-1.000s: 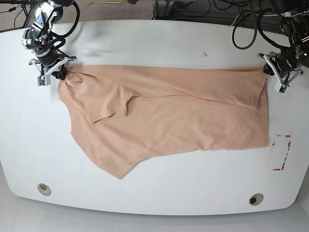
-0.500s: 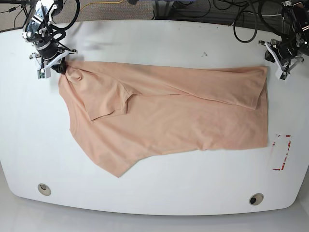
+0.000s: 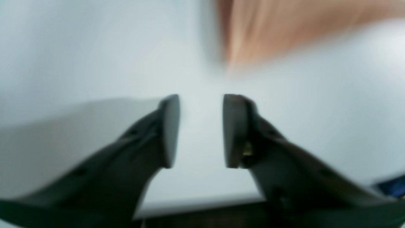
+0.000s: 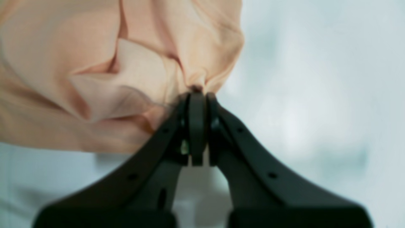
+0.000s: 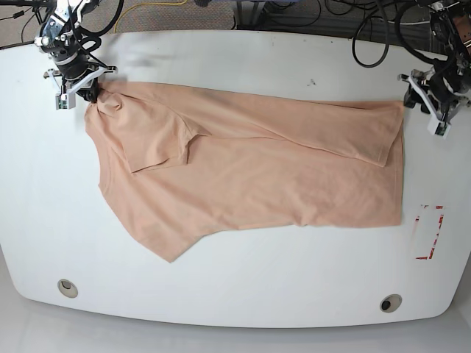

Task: Layout the t-shirt on the table in an organized manner, then fold the t-shirt properly
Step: 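Pull the shirt taut with both grippers, dragging it away from the table edge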

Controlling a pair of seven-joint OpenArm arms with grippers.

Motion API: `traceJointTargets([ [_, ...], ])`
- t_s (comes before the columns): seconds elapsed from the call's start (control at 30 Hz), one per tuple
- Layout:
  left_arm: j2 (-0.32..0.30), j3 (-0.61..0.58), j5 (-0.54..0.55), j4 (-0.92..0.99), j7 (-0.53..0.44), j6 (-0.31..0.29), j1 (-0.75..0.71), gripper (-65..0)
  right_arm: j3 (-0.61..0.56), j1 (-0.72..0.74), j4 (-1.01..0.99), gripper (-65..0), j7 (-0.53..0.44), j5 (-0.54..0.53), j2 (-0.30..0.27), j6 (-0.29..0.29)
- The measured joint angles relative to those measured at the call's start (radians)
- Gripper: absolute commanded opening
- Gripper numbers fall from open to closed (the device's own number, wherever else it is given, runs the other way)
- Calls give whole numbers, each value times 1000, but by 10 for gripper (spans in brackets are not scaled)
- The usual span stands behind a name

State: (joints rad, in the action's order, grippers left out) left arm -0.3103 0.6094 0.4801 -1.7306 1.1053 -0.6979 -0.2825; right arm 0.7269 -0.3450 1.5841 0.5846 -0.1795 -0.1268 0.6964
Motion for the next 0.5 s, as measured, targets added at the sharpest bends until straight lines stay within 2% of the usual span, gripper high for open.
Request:
traceJointTargets([
  [0.13,9,24,21,-34,55,-2,50,-276,0,1,0,-644,-1,0,0,0],
  [0.23,22,44,-23,-30,91,3,88,-276,0,1,-1,-644,0,0,-1,0],
  [0.4,28,20,-12,25,76,1,142,-276,0,1,0,-644,-1,0,2,0],
  [0.5,33,-18,-60,90,77,1,173,-276,0,4,0,-644,0,0,0,1],
])
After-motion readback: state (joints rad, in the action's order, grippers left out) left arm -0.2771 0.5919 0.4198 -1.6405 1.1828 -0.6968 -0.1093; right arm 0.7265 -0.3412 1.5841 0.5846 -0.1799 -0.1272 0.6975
